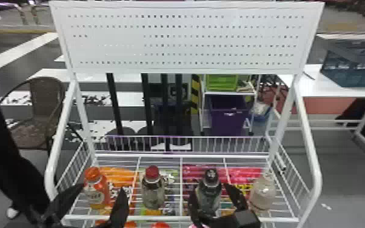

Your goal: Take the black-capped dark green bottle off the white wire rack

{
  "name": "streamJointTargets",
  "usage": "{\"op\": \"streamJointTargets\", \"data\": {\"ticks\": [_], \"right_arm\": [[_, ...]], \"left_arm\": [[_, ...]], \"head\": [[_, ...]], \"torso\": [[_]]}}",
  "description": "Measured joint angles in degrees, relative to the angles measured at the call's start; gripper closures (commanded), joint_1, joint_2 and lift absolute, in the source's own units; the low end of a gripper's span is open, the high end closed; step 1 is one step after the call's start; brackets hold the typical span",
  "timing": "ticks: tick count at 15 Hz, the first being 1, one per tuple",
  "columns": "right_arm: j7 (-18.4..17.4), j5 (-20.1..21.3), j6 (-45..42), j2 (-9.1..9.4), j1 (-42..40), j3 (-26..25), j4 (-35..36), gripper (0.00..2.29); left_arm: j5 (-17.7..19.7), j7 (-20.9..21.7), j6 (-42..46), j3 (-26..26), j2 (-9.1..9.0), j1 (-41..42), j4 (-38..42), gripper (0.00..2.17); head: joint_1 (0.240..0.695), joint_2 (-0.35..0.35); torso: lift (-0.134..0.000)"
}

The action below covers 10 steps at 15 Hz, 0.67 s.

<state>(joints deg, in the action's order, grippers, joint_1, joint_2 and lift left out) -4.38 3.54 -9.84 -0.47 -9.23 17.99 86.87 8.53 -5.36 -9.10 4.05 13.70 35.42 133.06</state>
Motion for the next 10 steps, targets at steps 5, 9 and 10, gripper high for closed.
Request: {"op": "streamJointTargets", "data": {"ticks": [5,9,10], "right_arm": [[0.0,-0.1,1.0,0.45,3.9,0.0,-5.1,0.15],[0.1,-0.3,2.6,0.47,6.0,0.1,-7.7,0.45],[0.1,-0.4,3.3,0.47,6.1,0.1,-7.7,0.73]], "left_arm": [[0.0,0.0,0.0,0.1,-0.08,-0.3,-0.7,0.14],[0.0,0.0,0.0,0.3,-0.08,-0.5,-1.2,0.14],[0.0,0.0,0.0,0.3,-0.06,-0.6,-1.2,0.14]], "head": [[0.499,0.000],[0.499,0.000],[0.499,0.000]], "torso": [[0.000],[0.000],[0.000]]}}
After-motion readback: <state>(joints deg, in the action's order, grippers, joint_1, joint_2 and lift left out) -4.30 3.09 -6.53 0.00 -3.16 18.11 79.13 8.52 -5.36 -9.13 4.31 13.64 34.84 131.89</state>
